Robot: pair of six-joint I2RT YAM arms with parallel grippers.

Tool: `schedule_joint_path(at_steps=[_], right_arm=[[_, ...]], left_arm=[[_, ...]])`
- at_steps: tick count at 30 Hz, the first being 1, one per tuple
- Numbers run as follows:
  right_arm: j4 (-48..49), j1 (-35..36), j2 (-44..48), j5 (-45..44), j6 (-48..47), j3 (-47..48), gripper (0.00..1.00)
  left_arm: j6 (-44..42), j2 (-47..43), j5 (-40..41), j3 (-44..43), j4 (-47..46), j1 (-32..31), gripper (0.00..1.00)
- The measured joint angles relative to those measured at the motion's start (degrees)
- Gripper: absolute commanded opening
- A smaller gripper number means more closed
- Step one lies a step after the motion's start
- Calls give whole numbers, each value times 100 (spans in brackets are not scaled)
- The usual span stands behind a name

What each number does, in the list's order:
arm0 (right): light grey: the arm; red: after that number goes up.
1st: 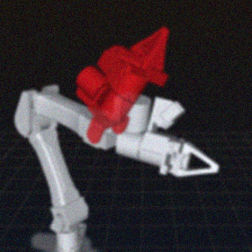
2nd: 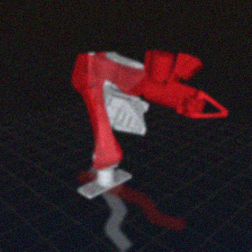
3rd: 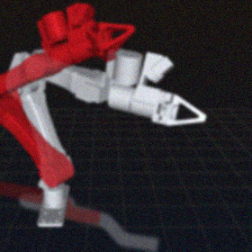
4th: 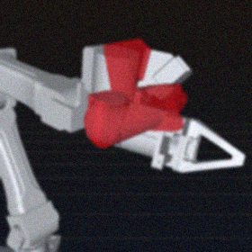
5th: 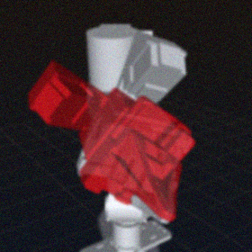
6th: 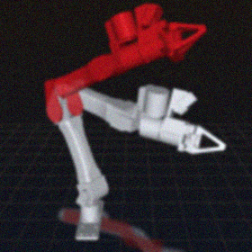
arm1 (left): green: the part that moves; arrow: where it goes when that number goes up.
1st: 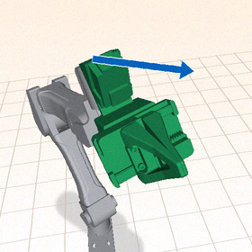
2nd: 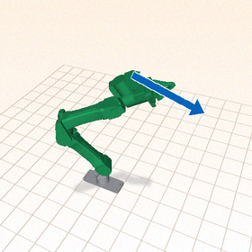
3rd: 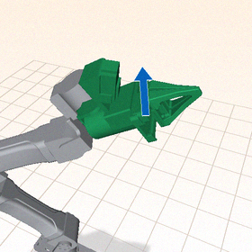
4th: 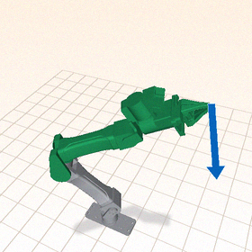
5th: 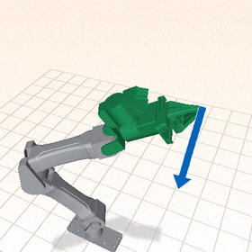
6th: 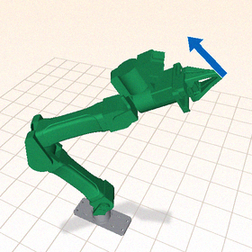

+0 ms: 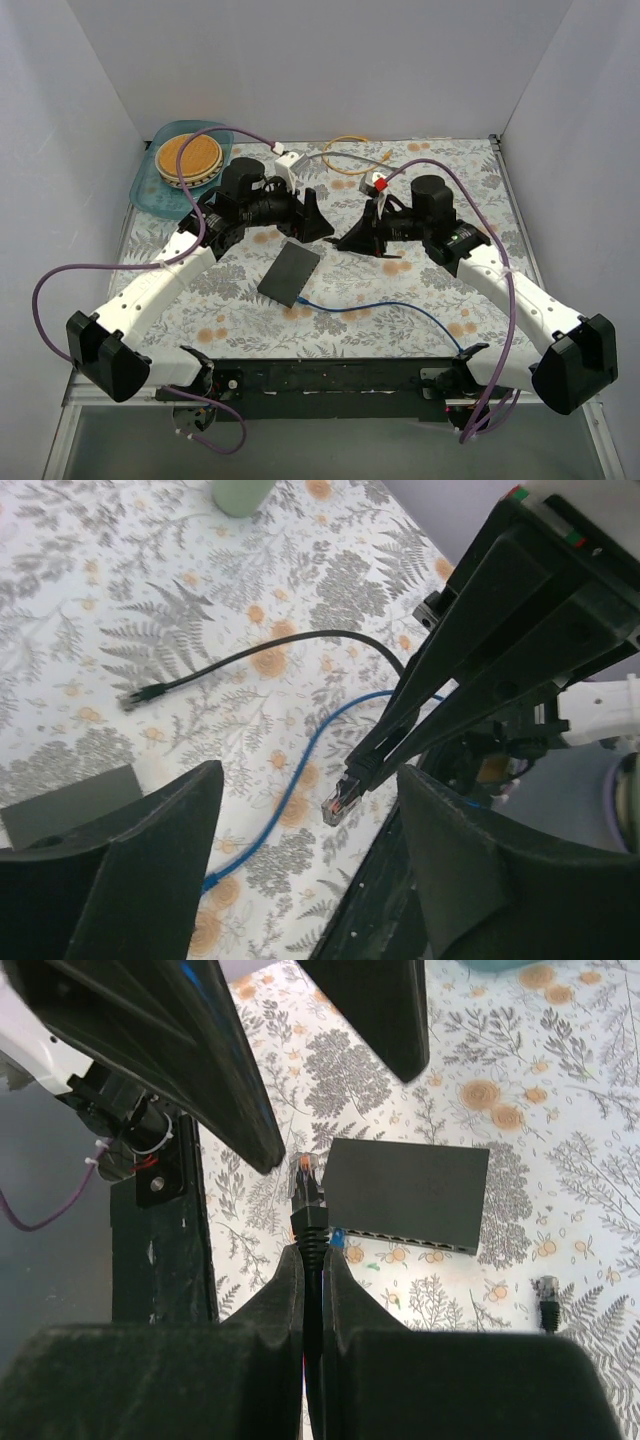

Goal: Insert the plug into the switch port

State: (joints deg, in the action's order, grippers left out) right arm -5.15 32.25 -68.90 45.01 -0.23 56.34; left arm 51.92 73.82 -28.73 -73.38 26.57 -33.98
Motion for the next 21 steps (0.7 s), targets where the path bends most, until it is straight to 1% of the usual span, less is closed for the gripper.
schedule_joint_path(at_steps=[1,2,4,5,13,14,15,16,19,21], right_arm=[[98,-4,-22,59,50,0,1],[190,-7,-35,116,111,0,1],[339,-31,-50,208,201,0,1],[409,-44,-52,256,254,0,1],[831,-142,-57,446,483,-74,1],[839,-144,-57,450,498,-101,1],[839,-144,-57,457,511,-120,1],[852,-144,-59,463,525,-142,1],[874,-144,-57,503,568,-181,1],[881,-144,-57,494,601,-184,1]], left_arm=[[44,0,-133,105,-57,37,64],[103,0,-280,205,-129,83,59],[210,2,-566,369,-271,170,56],[269,2,-721,428,-339,212,52],[660,83,-1755,629,-1025,350,40],[702,107,-1838,643,-1082,350,37],[730,122,-1897,654,-1126,350,28],[761,142,-1958,664,-1174,350,23],[852,212,-2061,702,-1292,354,14],[916,256,-2105,717,-1331,389,12]])
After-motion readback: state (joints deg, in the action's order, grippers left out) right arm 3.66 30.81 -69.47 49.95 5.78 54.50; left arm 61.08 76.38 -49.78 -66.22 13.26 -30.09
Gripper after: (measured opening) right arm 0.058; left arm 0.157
